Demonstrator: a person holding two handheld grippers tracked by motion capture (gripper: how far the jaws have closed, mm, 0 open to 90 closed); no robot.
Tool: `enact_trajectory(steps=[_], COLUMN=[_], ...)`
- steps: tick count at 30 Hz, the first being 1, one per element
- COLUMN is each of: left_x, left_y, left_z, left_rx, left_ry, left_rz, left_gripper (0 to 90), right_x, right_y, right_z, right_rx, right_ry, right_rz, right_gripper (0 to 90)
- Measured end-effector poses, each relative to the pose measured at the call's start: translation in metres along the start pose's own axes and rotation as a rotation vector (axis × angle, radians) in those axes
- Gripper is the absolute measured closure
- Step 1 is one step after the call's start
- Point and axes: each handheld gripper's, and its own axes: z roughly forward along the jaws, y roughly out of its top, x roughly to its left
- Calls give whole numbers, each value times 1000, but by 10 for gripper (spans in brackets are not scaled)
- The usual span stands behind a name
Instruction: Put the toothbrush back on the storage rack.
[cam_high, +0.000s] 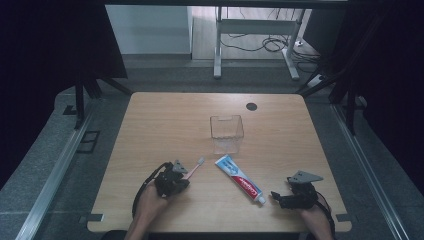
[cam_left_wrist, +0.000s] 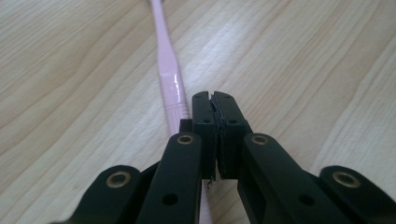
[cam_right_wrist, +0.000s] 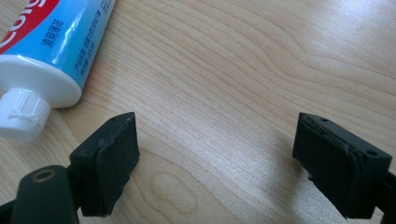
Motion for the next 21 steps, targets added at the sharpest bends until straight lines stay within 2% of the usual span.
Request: enact_trajectory(steps=[6, 13, 17, 21], left_x=[8, 6, 8, 13], left_y=[-2, 0, 5, 9], left_z=[-1, -4, -11, -19], left_rx=[10, 8, 11, 22], left_ry=[10, 5, 4, 3], left_rz=[-7, 3, 9, -3], left_gripper=[876, 872, 846, 817], right_x=[0, 1, 1, 1], right_y=[0, 0, 0, 0], right_z=[0, 0, 0, 0], right_rx=[0, 1, 3, 2], right_ry=[1, 2, 2, 1], right_rz=[0, 2, 2, 0], right_gripper=[144, 146, 146, 147])
